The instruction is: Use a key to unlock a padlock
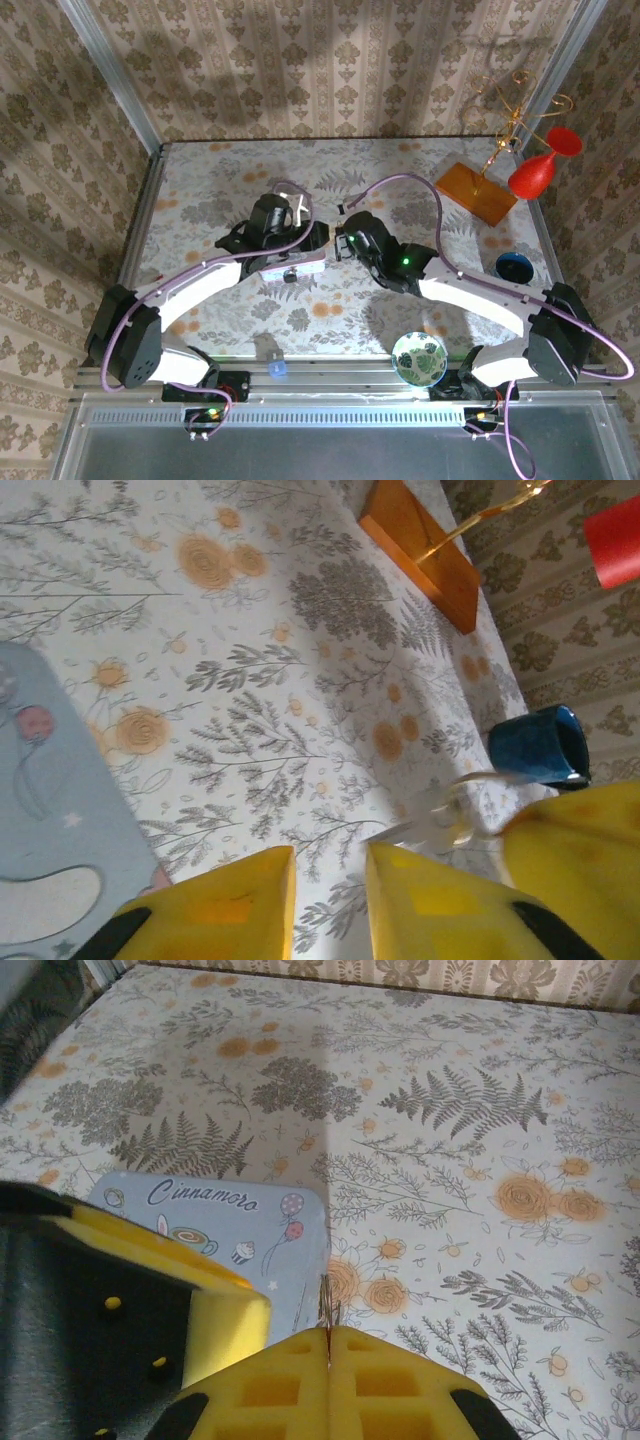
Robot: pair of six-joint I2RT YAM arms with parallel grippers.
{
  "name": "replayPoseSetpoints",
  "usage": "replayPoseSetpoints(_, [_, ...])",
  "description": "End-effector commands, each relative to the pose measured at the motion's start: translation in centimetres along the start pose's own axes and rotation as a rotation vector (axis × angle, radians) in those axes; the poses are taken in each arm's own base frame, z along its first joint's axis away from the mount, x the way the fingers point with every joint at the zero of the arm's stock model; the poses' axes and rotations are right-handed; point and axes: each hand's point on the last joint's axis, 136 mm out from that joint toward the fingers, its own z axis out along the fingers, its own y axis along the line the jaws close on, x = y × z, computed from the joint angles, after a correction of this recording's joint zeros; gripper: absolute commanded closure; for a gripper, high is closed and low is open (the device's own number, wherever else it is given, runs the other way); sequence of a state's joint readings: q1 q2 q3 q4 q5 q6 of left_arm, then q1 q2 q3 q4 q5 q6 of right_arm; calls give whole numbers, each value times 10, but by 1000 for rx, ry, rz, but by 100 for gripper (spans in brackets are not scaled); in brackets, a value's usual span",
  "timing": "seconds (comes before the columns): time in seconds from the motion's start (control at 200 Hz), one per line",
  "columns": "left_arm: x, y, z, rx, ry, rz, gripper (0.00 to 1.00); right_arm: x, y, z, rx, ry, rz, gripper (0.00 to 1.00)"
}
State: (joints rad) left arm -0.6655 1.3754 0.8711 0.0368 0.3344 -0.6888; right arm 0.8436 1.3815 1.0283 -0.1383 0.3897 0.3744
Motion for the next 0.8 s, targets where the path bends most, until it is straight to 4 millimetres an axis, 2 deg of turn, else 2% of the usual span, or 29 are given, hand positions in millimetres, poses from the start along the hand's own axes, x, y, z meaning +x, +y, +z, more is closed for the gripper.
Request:
replayPoseSetpoints(0.0, [-16, -9, -17, 67, -94, 41, 60, -6, -2, -16, -11, 56, 21, 100])
replayPoseSetpoints(0.095, [-23, -14, -29, 92, -147, 101, 55, -9, 4, -25, -49, 80, 24, 100])
replayPoseSetpoints(0.165, [-29, -26, -40, 158, -197, 154, 52, -16, 10, -33, -121, 76, 57, 100])
replayPoseSetpoints(0.33, [-38, -51, -74, 307, -334, 266, 44, -46, 19, -61, -391, -2, 194, 100])
replayPoseSetpoints(0.47, [-41, -58, -85, 355, -342, 266, 36, -65, 21, -88, -535, -121, 197, 100])
replayPoseSetpoints(0.615, [-39, -92, -100, 562, -356, 319, 21, -74, 21, -102, -587, -185, 182, 100])
replayPoseSetpoints(0.71, [-40, -109, -106, 671, -364, 365, 21, -82, 26, -108, -631, -215, 192, 100])
replayPoseSetpoints(0.795, [-39, -119, -111, 753, -374, 393, 26, -86, 30, -110, -665, -224, 195, 100])
